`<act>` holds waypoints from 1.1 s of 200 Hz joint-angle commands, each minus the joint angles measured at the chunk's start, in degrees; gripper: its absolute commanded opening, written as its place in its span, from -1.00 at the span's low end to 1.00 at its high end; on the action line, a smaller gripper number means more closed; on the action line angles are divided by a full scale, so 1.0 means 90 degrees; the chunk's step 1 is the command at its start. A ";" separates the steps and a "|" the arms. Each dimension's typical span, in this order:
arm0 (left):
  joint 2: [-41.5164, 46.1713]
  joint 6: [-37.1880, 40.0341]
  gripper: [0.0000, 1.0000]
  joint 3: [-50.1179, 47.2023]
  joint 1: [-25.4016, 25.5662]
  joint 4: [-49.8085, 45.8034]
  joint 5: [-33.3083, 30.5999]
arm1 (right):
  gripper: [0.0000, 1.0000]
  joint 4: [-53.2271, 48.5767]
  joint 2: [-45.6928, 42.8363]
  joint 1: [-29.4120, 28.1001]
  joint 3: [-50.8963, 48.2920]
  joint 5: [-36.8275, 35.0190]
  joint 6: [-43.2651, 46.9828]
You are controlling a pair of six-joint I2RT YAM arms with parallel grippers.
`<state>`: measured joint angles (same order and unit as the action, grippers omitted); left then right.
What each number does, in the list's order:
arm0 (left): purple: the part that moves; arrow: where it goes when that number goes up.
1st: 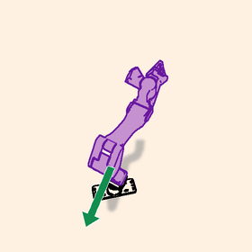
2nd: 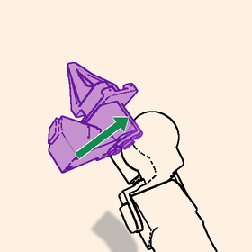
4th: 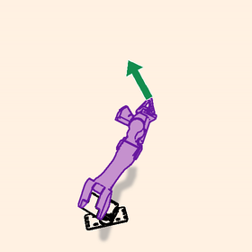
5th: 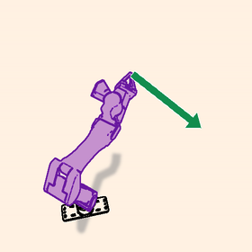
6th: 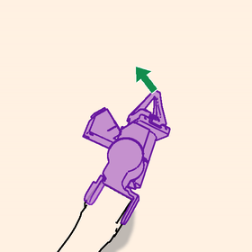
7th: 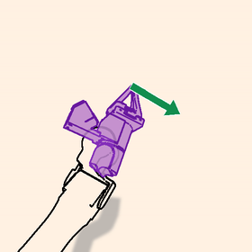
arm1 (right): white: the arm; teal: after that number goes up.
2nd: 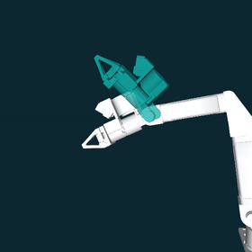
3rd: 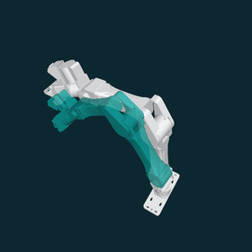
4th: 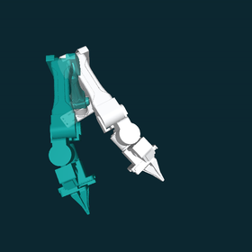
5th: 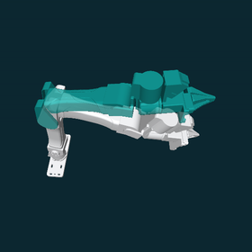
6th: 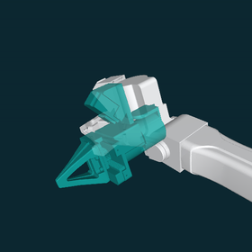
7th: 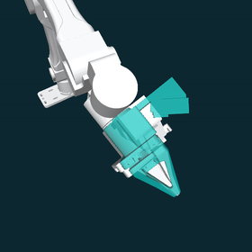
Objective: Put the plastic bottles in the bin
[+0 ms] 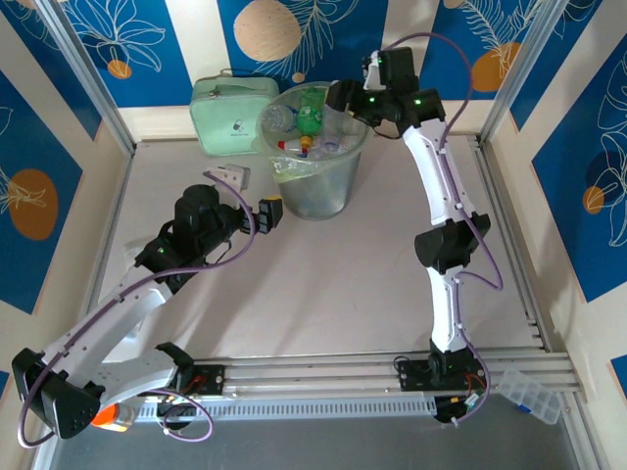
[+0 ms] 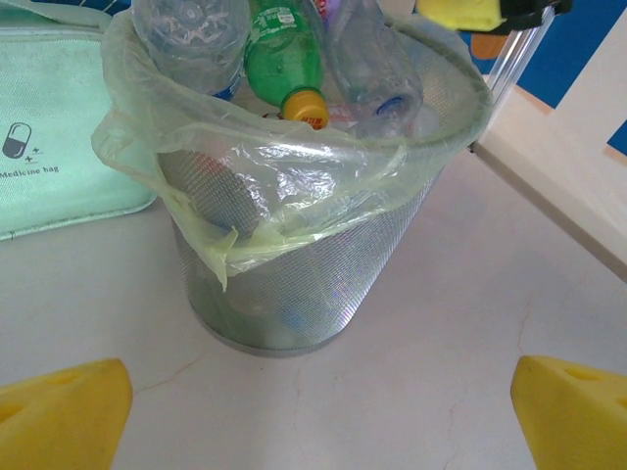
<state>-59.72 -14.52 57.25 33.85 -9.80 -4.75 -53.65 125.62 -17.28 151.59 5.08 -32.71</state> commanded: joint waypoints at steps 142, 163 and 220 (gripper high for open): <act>0.0179 -0.0026 0.97 -0.0131 -0.0187 0.0283 -0.0046 | -0.14 -0.0309 0.0905 -0.0388 0.0395 -0.0961 0.0738; 0.0191 -0.0019 0.98 -0.0141 -0.0206 0.0307 -0.0058 | -0.18 -0.0406 0.0836 -0.0569 0.0223 -0.1287 0.1030; 0.0346 0.0003 0.97 -0.0180 -0.0225 0.0351 -0.0006 | -0.06 -0.0247 -0.0039 -0.0649 0.0000 -0.1502 0.1183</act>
<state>-59.13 -14.52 56.27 32.47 -8.56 -4.82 -53.12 130.61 -21.76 152.07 -8.82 -24.05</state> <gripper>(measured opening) 0.985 0.439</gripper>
